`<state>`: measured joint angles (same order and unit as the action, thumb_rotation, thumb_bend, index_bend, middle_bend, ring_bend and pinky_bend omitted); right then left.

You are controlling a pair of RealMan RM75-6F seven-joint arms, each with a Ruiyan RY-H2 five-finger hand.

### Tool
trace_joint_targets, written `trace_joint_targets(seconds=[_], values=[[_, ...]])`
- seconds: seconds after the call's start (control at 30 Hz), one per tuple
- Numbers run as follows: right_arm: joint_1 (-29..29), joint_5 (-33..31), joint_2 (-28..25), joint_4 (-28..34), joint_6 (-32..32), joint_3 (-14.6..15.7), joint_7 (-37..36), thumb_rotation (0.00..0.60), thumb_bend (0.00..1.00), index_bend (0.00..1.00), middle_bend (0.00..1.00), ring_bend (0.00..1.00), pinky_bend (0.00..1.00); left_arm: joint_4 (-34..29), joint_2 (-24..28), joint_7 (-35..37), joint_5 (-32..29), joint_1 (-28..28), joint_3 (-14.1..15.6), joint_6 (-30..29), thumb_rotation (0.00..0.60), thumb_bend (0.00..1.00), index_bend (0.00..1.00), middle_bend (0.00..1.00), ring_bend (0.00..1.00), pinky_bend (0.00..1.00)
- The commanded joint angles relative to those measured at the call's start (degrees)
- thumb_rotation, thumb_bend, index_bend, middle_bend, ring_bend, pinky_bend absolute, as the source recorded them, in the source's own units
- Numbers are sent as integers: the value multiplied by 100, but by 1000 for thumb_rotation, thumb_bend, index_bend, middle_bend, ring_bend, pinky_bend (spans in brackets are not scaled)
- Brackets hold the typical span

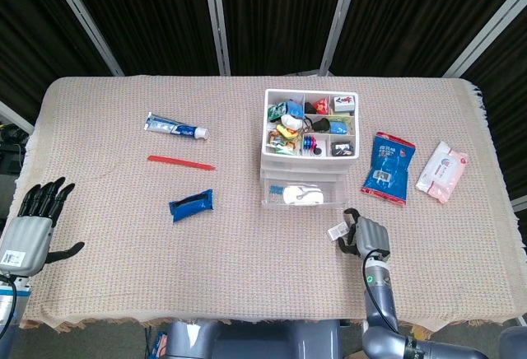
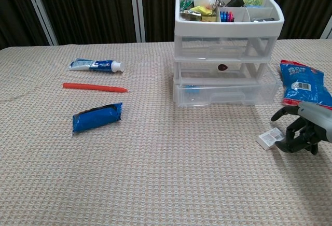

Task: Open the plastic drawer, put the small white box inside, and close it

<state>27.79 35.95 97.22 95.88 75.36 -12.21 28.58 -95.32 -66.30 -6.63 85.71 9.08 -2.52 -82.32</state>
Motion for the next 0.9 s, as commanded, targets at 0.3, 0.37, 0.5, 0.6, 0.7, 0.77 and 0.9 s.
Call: trace_joint_targets(seconds=[0.3, 0.37, 0.5, 0.6, 0.7, 0.77, 0.9], values=[[-88, 207, 122, -178, 70, 108, 74, 600, 308, 188, 653, 727, 646, -23, 11, 11, -18, 1, -1, 15, 600, 86, 65, 0, 0, 0], [-105, 211, 115, -165, 55, 113, 90, 600, 308, 185, 652, 728, 647, -28, 13, 13, -18, 0, -1, 13, 600, 87, 65, 0, 0, 0], [-121, 225, 103, -162, 22, 121, 135, 600, 308, 184, 651, 728, 647, -33, 15, 9, -25, 0, -1, 19, 600, 85, 66, 0, 0, 0], [-128, 245, 135, -203, -12, 131, 145, 600, 308, 186, 653, 728, 647, -38, 14, 9, -25, 1, -1, 20, 600, 86, 65, 0, 0, 0], [-132, 292, 201, -254, -41, 143, 143, 600, 306, 192, 655, 728, 647, -39, 15, 7, -36, 1, -6, 21, 600, 85, 66, 0, 0, 0], [-133, 308, 238, -274, -57, 141, 141, 600, 305, 207, 658, 727, 647, -39, 14, 8, -38, 2, -7, 22, 600, 86, 66, 0, 0, 0], [-153, 399, 312, -308, -34, 116, 78, 600, 304, 316, 669, 728, 646, -34, 13, 13, -41, -1, -9, 17, 600, 86, 66, 0, 0, 0]])
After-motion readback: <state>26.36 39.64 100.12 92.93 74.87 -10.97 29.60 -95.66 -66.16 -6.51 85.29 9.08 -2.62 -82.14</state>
